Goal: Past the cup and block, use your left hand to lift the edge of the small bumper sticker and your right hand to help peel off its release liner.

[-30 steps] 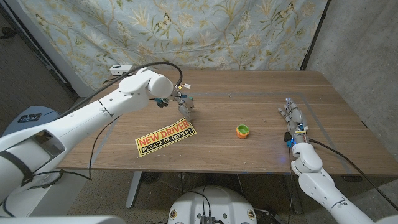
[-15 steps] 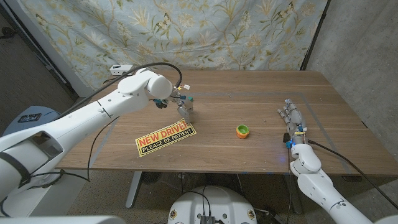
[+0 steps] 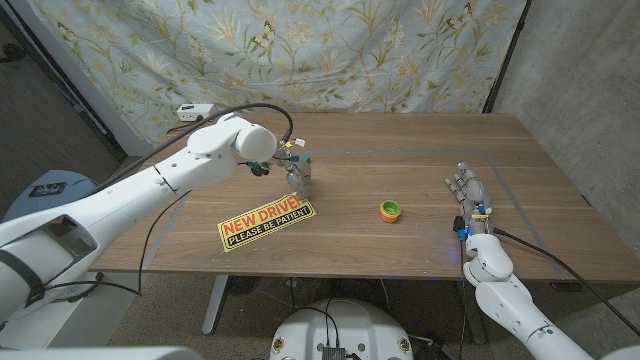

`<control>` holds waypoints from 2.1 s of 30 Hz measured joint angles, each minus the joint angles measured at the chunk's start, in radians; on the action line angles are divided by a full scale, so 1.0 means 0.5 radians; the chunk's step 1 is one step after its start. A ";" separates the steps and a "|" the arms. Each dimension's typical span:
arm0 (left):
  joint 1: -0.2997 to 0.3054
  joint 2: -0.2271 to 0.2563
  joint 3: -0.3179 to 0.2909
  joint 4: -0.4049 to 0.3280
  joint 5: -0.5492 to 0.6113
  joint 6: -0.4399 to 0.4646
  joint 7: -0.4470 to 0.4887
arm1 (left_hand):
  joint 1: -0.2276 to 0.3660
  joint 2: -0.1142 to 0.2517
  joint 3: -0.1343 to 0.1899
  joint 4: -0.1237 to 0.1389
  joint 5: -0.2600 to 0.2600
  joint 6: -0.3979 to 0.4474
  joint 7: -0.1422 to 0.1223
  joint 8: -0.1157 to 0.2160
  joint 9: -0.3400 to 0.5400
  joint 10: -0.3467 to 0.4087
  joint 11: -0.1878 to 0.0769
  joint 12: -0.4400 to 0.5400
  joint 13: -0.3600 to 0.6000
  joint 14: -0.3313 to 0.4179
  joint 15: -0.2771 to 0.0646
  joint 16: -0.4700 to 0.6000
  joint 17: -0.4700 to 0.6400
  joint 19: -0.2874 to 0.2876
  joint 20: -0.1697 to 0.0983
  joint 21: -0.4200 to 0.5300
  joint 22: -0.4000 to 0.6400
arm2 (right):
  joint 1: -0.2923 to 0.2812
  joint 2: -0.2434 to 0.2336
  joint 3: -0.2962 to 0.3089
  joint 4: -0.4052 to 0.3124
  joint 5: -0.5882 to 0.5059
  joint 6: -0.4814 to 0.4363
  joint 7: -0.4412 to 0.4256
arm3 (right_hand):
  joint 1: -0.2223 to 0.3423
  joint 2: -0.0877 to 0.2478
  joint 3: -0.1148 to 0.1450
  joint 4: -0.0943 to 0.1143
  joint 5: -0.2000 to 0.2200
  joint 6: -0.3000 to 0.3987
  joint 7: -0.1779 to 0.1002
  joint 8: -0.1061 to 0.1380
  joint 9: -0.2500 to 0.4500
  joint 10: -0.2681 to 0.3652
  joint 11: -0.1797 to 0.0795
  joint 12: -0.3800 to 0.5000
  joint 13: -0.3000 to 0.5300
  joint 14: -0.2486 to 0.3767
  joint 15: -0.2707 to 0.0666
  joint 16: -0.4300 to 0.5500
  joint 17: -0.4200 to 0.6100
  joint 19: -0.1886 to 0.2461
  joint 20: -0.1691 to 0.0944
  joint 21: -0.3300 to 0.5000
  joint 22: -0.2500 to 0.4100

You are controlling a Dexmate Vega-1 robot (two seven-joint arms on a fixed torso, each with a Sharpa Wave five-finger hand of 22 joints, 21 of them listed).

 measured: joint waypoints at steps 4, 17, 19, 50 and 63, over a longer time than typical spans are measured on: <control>0.014 0.001 -0.006 -0.009 0.011 -0.006 0.024 | 0.018 -0.002 0.000 0.000 0.000 0.055 0.015 0.008 0.010 0.050 -0.008 0.016 0.000 0.047 -0.003 0.015 0.000 0.035 -0.006 0.012 0.000 | 0.000 0.006 -0.002 0.000 -0.002 0.000 -0.005 | 0.000 0.000 0.000 0.000 0.000 0.000 0.000 0.000 0.000 0.000 0.000 0.000 0.000 0.000 0.000 0.000 0.000 0.000 0.000 0.000 0.000; 0.033 -0.015 -0.013 -0.016 0.054 -0.028 0.056 | 0.053 -0.015 0.010 -0.010 0.000 0.066 0.004 0.023 0.019 0.077 -0.007 0.016 0.000 0.066 -0.023 0.015 0.000 0.056 -0.006 0.012 0.000 | 0.021 0.041 -0.019 0.045 -0.002 0.015 -0.005 | 0.000 0.000 0.000 0.000 0.000 -0.011 -0.011 0.000 0.000 0.001 0.001 0.000 0.000 0.011 0.011 0.012 0.010 0.000 0.000 0.000 0.000; 0.032 -0.018 -0.009 -0.011 0.060 -0.031 0.055 | 0.075 -0.031 0.017 -0.022 0.008 0.066 0.004 0.023 0.021 0.077 -0.007 0.016 0.000 0.076 -0.017 0.015 0.000 0.056 -0.006 0.012 -0.004 | 0.022 0.046 -0.021 0.049 0.000 0.016 -0.007 | 0.000 0.000 0.000 0.000 0.000 -0.011 -0.011 0.000 0.000 0.001 0.001 0.000 0.000 0.011 0.011 0.012 0.010 0.000 0.000 0.000 0.000; 0.162 0.040 0.035 -0.125 0.537 -0.224 0.238 | 0.388 -0.261 -0.020 -0.024 -0.115 -0.101 -0.058 0.028 0.134 0.203 -0.142 0.015 0.014 0.280 -0.087 0.015 0.002 0.229 -0.026 0.012 0.009 | 0.027 0.123 -0.028 0.114 0.016 0.049 -0.068 | 0.000 0.000 0.006 0.006 0.000 -0.022 -0.022 -0.010 0.000 0.001 0.001 0.000 0.000 0.011 0.011 0.011 0.019 0.000 -0.001 0.000 0.000; 0.364 0.079 -0.066 -0.195 0.843 -0.272 0.597 | 0.554 -0.255 -0.059 -0.007 -0.130 0.163 -0.150 0.277 0.282 0.444 -0.215 0.058 0.040 0.492 -0.175 0.050 0.016 0.379 -0.020 0.062 0.020 | 0.027 0.142 -0.032 0.129 0.021 0.061 -0.078 | 0.000 0.000 0.006 0.006 0.000 -0.040 -0.040 -0.010 0.000 0.001 0.001 0.000 0.000 0.011 0.011 0.019 0.019 0.015 0.014 0.000 0.000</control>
